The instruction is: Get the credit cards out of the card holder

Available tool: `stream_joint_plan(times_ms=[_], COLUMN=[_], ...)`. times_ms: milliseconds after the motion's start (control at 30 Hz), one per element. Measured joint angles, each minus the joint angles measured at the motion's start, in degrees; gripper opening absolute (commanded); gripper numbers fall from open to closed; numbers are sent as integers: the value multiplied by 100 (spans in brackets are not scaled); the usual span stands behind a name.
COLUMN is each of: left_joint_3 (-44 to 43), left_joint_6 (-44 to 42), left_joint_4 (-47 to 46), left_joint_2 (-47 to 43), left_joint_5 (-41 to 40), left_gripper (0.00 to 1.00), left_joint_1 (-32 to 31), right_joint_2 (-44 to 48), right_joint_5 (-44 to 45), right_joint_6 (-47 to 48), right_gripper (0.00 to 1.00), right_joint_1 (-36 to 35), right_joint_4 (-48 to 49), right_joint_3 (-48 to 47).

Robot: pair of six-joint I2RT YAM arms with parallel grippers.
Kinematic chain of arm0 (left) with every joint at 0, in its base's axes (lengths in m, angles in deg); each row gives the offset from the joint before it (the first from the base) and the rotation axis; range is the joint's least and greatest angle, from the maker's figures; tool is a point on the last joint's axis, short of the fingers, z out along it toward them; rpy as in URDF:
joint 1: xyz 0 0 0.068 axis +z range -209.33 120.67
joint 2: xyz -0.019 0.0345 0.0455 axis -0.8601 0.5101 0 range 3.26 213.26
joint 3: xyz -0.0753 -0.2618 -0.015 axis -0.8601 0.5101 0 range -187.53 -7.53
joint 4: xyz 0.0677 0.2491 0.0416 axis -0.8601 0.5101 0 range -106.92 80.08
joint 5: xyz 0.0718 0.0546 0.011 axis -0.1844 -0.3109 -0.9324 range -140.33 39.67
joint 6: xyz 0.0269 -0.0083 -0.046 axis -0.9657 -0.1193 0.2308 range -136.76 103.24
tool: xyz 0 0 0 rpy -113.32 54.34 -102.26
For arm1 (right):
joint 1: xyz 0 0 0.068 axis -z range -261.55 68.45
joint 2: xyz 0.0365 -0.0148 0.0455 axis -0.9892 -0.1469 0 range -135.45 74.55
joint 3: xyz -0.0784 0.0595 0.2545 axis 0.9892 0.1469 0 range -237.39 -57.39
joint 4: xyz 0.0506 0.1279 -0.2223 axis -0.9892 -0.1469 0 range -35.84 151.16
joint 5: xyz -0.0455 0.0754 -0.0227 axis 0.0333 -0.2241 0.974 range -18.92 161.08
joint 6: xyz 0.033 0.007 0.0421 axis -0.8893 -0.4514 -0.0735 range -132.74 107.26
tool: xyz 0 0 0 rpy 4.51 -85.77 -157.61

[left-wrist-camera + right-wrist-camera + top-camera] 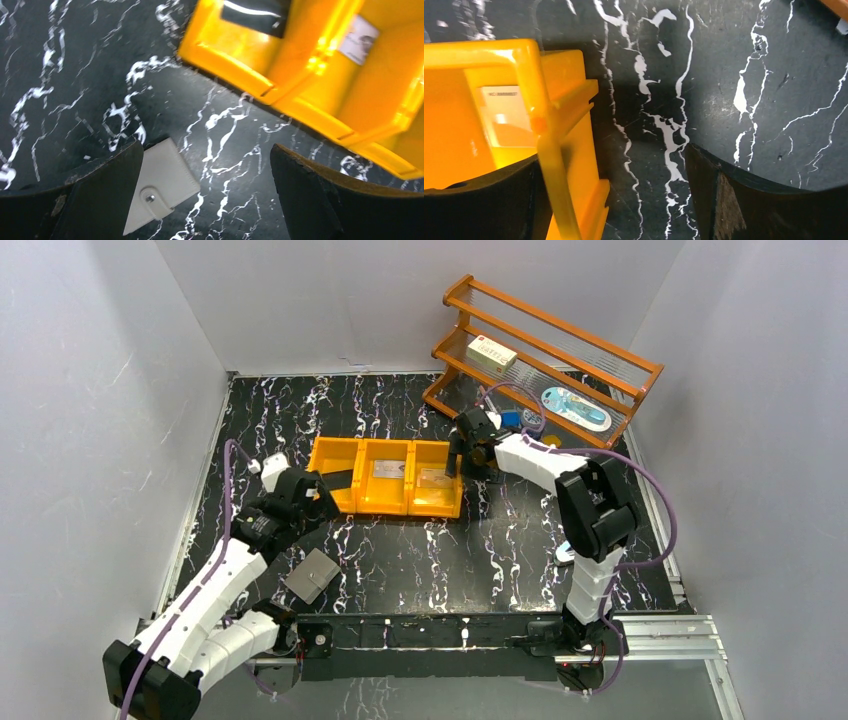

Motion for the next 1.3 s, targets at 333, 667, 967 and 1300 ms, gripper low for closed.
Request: stream_joint_plan(times_ms=[333, 667, 967, 1300], left_joint_3=[304, 1331, 1513, 1792], left_joint_6=[1108, 1753, 1355, 848], left_joint_4=[1025, 901, 39, -1064], left_joint_2=[-96, 153, 437, 243], left_joint_5=[-487, -629, 2, 1563], left_gripper=[98, 98, 98, 92], left_joint_1=[0, 0, 0, -22], right_joint_2=[-184, 981, 2581, 3554], right_joint_5=[721, -203, -1187, -2608], right_joint_6=[339, 708, 398, -599], right_gripper=[95, 97, 96, 91], right_joint_1=[153, 339, 328, 308], right_joint_4=[-289, -354, -87, 343], right_joint_3=[-13, 76, 1163, 3047])
